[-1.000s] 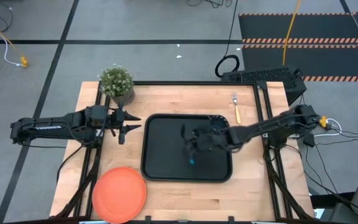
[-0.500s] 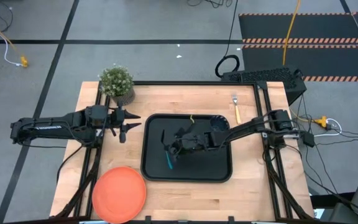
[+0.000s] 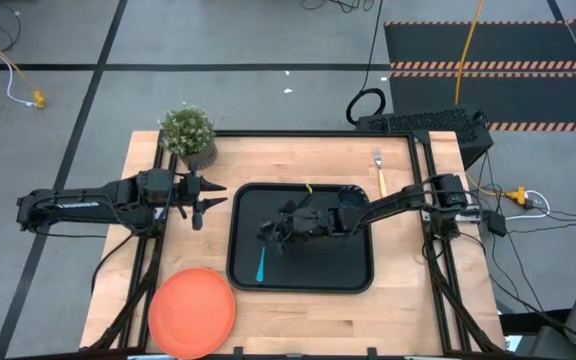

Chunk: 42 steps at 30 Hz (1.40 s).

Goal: Pick and place plate/cup/fork/spoon on tray
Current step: Put the orange fork on the black tray

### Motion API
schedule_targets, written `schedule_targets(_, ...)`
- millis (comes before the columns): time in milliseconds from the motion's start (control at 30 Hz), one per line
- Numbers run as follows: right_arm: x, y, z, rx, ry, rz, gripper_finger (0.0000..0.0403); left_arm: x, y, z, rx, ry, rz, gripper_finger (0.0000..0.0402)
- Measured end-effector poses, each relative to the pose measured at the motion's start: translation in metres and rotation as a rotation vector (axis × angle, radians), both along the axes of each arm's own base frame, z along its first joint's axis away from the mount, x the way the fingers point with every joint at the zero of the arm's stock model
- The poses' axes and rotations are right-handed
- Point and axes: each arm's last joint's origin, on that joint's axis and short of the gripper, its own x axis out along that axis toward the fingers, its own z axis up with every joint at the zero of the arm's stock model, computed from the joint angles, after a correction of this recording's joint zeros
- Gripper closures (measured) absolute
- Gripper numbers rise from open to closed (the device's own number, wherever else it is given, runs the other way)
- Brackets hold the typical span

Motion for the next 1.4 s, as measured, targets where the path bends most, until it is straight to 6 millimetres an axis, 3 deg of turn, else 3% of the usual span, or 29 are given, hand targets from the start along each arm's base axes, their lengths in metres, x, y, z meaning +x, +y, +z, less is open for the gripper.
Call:
schedule_targets(233,-0.013,-0.001,0.051,-0.079,-0.147,0.038,0.0182,0.0,0.0,0.0,0.0,0.005,0.0,0.0266)
schedule_targets(367,-0.033,0.001,0.09,-0.154,-0.212,0.032,0.0192,0.0,0.0,0.0,0.0,0.005,0.0,0.0266)
schedule_targets(500,-0.073,-0.002,0.127,-0.239,-0.133,-0.078,0.02,0.0,0.0,-0.001,-0.001,0.006,0.0,0.0266)
schedule_targets(667,-0.13,-0.02,0.169,-0.387,-0.078,-0.297,0.0202,0.0,0.0,0.0,-0.001,-0.001,0.001,0.0266)
schedule_targets(767,-0.162,-0.034,0.182,-0.508,0.002,-0.487,0.0202,0.0,0.0,0.001,-0.011,-0.016,0.004,0.0266)
schedule_targets(900,-0.199,-0.057,0.171,-0.557,0.255,-0.697,0.0202,0.001,0.0,0.002,-0.014,-0.026,0.006,0.0266)
schedule_targets(1033,-0.223,-0.08,0.149,-0.416,0.504,-0.778,0.0202,0.001,0.0,0.002,-0.019,-0.023,0.007,0.0266)
schedule_targets(1200,-0.23,-0.108,0.118,-0.249,0.696,-0.76,0.0202,0.001,0.0,0.005,-0.013,-0.053,0.007,0.0266)
schedule_targets(1400,-0.228,-0.141,0.084,-0.254,0.665,-0.738,0.0202,0.004,0.001,0.014,0.039,-0.152,-0.003,0.0266)
